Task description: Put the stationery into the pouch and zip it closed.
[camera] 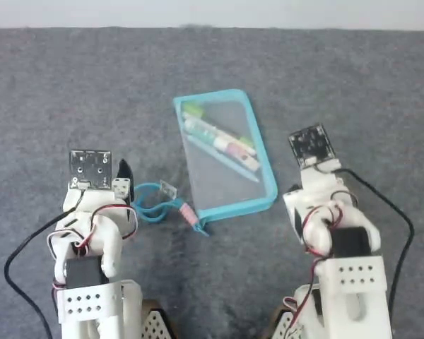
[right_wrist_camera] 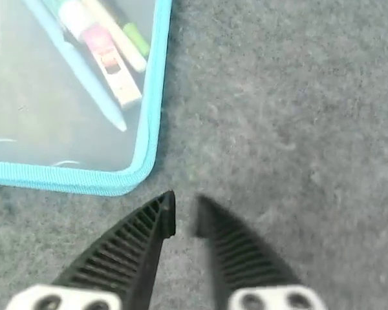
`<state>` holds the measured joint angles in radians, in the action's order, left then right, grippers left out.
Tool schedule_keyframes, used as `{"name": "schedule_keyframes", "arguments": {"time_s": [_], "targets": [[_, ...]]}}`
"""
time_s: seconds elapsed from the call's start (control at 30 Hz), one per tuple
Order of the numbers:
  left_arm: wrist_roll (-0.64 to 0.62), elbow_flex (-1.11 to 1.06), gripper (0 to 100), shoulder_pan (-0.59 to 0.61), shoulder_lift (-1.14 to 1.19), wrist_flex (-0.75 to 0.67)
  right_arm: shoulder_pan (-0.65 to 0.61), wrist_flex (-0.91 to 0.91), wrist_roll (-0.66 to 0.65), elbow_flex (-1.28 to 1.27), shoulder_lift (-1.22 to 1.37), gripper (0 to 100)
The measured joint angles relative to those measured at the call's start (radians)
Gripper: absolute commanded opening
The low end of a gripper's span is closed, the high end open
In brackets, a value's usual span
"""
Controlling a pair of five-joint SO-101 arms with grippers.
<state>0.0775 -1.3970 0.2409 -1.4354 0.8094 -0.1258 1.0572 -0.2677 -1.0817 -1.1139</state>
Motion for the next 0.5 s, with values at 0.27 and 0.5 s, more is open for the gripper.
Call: {"name": "schedule_keyframes", "arguments": {"time_s": [0.27,0.5], "targets": [[0.028,0.000,30,0.000,0.000,0.061,0.069,0.044,-0.023,-0.121,-0.135,22.4],[0.040,-0.003,15,0.000,0.000,0.081,0.176,0.026,-0.025,-0.305,-0.262,12.7]]}}
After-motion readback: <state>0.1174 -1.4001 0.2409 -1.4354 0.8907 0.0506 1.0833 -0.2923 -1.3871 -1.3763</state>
